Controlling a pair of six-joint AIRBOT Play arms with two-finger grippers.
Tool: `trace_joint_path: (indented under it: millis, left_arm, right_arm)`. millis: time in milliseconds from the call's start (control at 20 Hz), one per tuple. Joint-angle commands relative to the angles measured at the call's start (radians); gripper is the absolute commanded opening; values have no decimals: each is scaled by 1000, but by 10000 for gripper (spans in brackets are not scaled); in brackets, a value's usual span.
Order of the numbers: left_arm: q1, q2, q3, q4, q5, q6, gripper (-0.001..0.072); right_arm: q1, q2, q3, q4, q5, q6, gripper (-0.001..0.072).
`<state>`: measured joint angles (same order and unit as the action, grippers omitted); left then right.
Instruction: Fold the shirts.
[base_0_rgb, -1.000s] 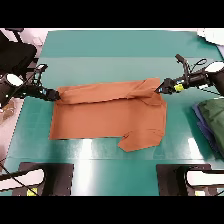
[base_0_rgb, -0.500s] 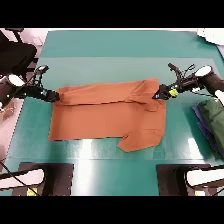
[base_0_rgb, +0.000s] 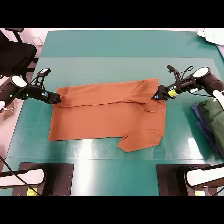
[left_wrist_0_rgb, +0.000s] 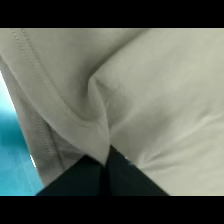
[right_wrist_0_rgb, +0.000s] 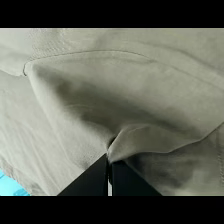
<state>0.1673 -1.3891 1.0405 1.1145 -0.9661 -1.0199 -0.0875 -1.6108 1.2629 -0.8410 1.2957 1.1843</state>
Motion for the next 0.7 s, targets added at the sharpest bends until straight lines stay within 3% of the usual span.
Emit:
trace_joint_path:
  millis: [0,50,100,150,650]
  left_arm:
    - [1,-1,1,-4,-6,-2,490]
    - [1,0,5,-4,-14,-5,650]
    - [1,0,15,-3,-33,-6,649]
    - [1,4,27,-1,-53,-16,650]
    - [200,240,64,-54,-160,-80,668]
  right_arm:
    - [0,0,0,0,-2,0,27]
    - [-1,0,1,0,-3,0,132]
    - [-3,0,3,0,-2,0,391]
    - [-11,1,3,0,-2,1,537]
    - [-188,197,2,-94,19,46,525]
